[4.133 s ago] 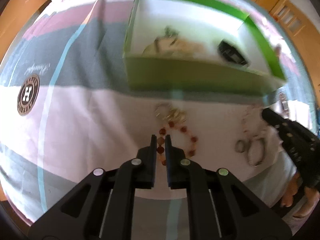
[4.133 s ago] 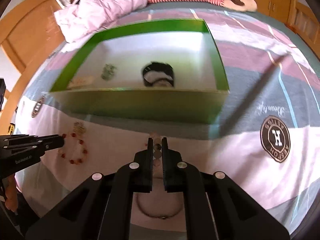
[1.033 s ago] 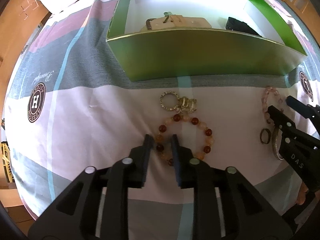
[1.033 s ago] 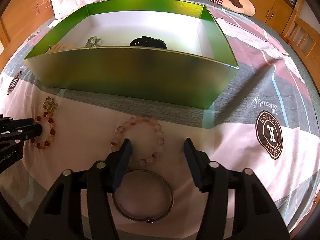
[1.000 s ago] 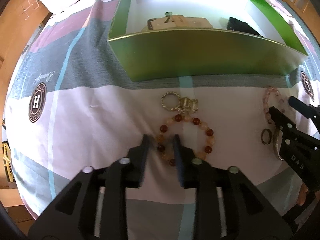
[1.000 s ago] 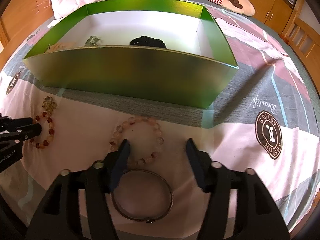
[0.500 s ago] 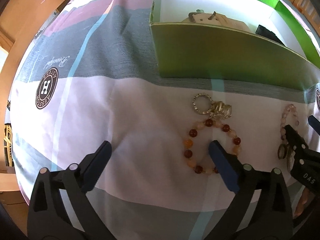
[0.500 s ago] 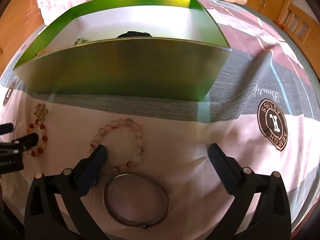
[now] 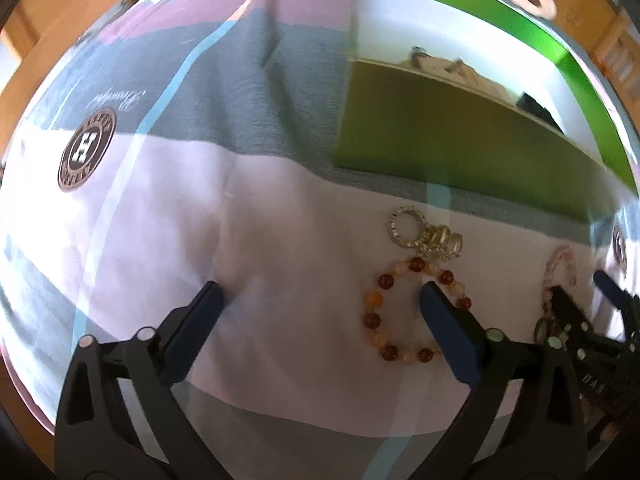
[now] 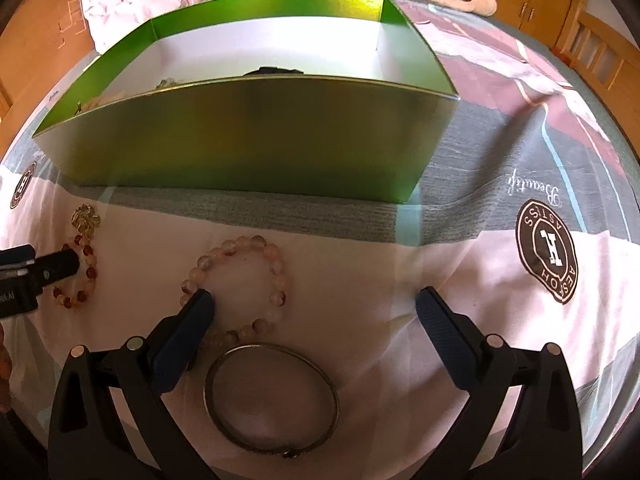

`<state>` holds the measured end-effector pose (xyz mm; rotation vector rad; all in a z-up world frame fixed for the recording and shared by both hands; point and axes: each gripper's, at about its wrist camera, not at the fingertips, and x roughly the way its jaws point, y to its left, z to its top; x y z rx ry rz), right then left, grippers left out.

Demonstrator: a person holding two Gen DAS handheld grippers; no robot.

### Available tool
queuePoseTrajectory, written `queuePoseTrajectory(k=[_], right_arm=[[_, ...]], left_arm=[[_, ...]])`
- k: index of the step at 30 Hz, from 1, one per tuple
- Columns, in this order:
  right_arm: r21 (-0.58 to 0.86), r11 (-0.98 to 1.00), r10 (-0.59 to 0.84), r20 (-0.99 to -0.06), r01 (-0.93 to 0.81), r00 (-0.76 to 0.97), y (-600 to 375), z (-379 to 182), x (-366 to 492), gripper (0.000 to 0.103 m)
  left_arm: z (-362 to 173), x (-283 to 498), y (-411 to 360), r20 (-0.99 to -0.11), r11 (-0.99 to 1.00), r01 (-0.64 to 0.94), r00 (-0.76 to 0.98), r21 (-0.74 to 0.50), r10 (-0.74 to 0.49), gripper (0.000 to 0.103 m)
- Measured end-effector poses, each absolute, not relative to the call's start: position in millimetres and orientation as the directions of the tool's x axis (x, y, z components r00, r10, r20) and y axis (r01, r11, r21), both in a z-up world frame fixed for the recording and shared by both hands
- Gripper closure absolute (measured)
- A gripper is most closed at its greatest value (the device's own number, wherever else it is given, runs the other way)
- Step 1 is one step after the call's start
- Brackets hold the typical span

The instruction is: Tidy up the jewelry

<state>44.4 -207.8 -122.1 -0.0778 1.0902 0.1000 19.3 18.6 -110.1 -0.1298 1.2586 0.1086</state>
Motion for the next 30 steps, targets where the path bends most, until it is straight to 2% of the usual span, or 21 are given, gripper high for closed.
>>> queuePoseTrajectory(k=[1,2,4,5,6,7,9,10,12,22,28,30], right_arm=[[-0.021,0.992,0.04,-0.888,-0.127,0.459,-206.3,-122.1,45.4,0.006],[-0.023,0.991,0.042,-0.885,-0.135,0.464,-205.1,-120.4,44.1,0.015],[-0.025,0.988,0.053,-0.878,-0.155,0.477,-200.4,-115.8,39.9,0.037],[-0.028,0.986,0.055,-0.876,-0.164,0.479,-199.0,-113.9,38.9,0.053],[-0.03,0.985,0.057,-0.877,-0.172,0.477,-198.8,-112.8,38.9,0.063],[-0.021,0.984,0.067,-0.878,-0.179,0.474,-199.2,-112.4,38.8,0.07],[-0.003,0.983,0.086,-0.878,-0.185,0.47,-202.2,-110.9,38.9,0.088],[-0.005,0.983,0.084,-0.878,-0.184,0.471,-202.0,-109.9,39.0,0.092],[0.006,0.983,0.091,-0.88,-0.182,0.466,-206.0,-107.9,39.8,0.095],[0.05,0.98,0.149,-0.825,-0.192,0.546,-209.5,-70.5,22.1,0.096],[0.069,0.974,0.189,-0.773,-0.216,0.605,-197.4,-43.8,8.6,0.096],[0.086,0.972,0.208,-0.753,-0.22,0.624,-194.0,-34.9,5.8,0.099]], left_arm=[[-108.9,17.6,22.1,-0.953,0.988,-0.149,0.301,-0.027,0.02,0.018],[-107.9,17.9,22.5,-0.954,0.991,-0.136,0.3,-0.016,0.026,0.021],[-104.7,18.4,22.4,-0.953,0.994,-0.108,0.303,-0.01,0.024,0.046],[-101.9,16.9,20.7,-0.951,0.996,-0.09,0.308,-0.005,0.023,0.055],[-99.8,16.8,19.7,-0.951,0.997,-0.073,0.309,-0.009,0.014,0.073],[-98.7,16.2,18.0,-0.952,0.999,-0.051,0.306,-0.014,0.002,0.084],[-98.0,16.2,13.8,-0.954,1.0,-0.025,0.298,-0.014,-0.006,0.09],[-98.8,18.5,13.1,-0.955,1.0,-0.022,0.296,-0.01,-0.003,0.095],[-97.8,18.2,15.4,-0.958,1.0,-0.02,0.288,-0.018,-0.012,0.095],[-55.7,21.5,49.4,-0.919,0.986,-0.006,0.364,-0.164,-0.151,0.096],[-38.6,13.6,50.2,-0.895,0.982,0.007,0.409,-0.191,-0.177,0.096],[-25.9,9.8,45.8,-0.874,0.983,0.027,0.453,-0.183,-0.175,0.096]])
